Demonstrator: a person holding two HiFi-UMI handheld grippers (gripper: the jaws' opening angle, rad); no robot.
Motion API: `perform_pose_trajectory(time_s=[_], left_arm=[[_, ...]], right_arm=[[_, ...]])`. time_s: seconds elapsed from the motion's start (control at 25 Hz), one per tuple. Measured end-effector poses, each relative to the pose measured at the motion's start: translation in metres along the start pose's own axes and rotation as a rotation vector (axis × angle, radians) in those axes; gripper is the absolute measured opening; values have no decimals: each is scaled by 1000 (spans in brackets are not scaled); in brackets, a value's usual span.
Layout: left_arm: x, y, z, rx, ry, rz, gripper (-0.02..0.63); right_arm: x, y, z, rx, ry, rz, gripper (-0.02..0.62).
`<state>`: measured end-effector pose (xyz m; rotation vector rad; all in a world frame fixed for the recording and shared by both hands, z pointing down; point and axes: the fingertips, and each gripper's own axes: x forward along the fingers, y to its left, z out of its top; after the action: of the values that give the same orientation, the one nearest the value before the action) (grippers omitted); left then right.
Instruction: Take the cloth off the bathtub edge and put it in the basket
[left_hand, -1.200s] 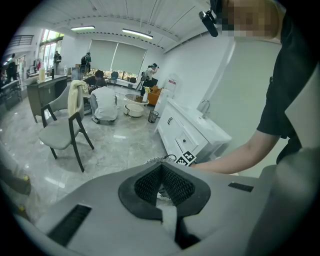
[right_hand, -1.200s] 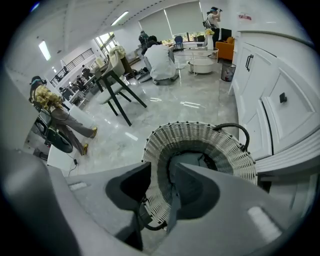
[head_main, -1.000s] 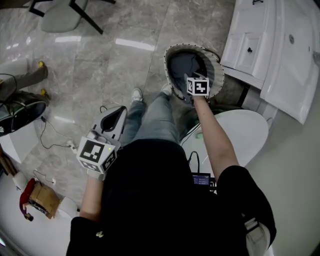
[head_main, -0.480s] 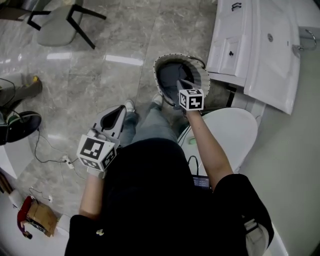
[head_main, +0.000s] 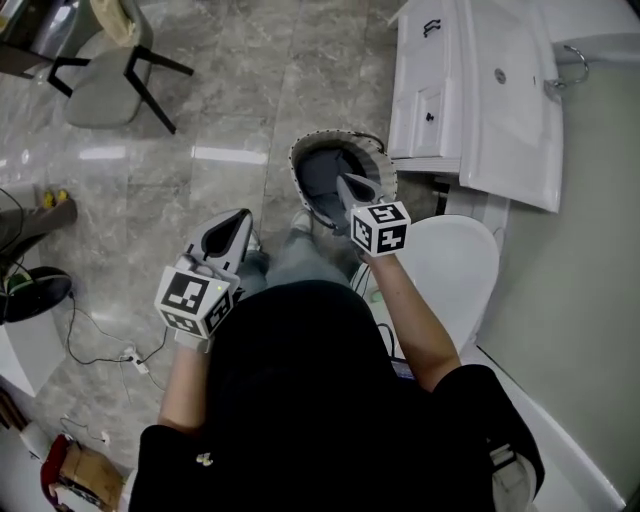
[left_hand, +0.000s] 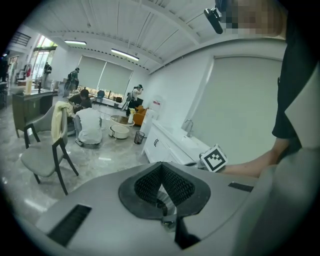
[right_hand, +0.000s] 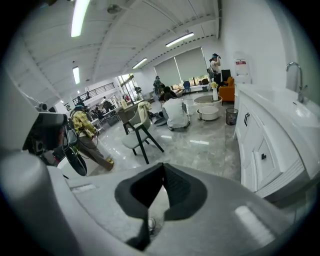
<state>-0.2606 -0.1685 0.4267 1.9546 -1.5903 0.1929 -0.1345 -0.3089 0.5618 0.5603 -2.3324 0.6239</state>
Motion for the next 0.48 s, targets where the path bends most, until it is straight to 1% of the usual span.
perform_pose_trajectory(time_s=[0.2,0.48], left_arm=[[-5,-5,24,31,-48,-45,12],[-22,-14,58,90,-122,-92,12]], right_arm=[[-46,27,41,-3,-82,5,-3],[-111,67,92,-42,-238,13,-3]])
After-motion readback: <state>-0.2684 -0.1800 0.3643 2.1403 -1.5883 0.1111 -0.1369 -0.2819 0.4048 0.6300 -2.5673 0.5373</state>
